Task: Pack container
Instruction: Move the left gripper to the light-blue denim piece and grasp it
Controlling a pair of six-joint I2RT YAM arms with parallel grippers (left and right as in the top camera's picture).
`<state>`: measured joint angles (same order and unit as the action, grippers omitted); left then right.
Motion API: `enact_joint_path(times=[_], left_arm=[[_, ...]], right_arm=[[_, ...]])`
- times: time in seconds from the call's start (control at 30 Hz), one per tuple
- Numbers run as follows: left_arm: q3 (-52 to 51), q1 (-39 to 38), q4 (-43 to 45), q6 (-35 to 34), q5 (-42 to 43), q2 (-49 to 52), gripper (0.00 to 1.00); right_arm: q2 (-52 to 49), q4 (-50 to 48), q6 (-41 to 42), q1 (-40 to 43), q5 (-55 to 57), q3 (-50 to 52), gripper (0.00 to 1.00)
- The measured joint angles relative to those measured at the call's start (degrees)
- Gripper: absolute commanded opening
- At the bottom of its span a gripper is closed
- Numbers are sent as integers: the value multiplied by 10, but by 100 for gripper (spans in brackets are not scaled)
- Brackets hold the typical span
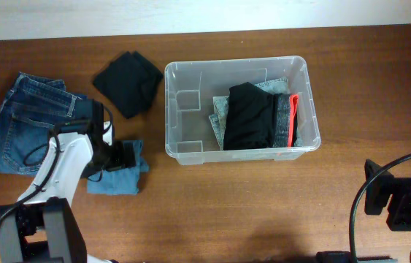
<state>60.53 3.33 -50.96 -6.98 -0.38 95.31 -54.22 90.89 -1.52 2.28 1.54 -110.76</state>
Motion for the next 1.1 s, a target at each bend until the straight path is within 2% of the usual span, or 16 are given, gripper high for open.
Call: enact_joint_path(times=[0.37,0.53,0.6,0.67,0.83,0.87,0.93,1.0,1.1], left_arm=[[-92,1,148,-6,-21,0,100],[-114,1,175,-6,-20,-11,99],[-115,1,176,-6,-20,-12,91],[-115,1,178,-7,-20,-12,78],[-116,2,180,-11,-16,-12,37],[-116,2,181,-9,-15,-12,25],[-116,2,181,-12,-11,-12,7],[-116,2,181,-11,-11,-12,1],[-116,2,181,-10,-11,-13,1]], right_arm=[[0,0,0,0,0,0,98],[0,0,0,0,0,0,99],[0,0,0,0,0,0,98],[0,0,0,0,0,0,99],[0,0,0,0,0,0,99],[0,0,0,0,0,0,99],[0,0,0,0,0,0,98],[0,0,0,0,0,0,99],[0,0,0,0,0,0,99]])
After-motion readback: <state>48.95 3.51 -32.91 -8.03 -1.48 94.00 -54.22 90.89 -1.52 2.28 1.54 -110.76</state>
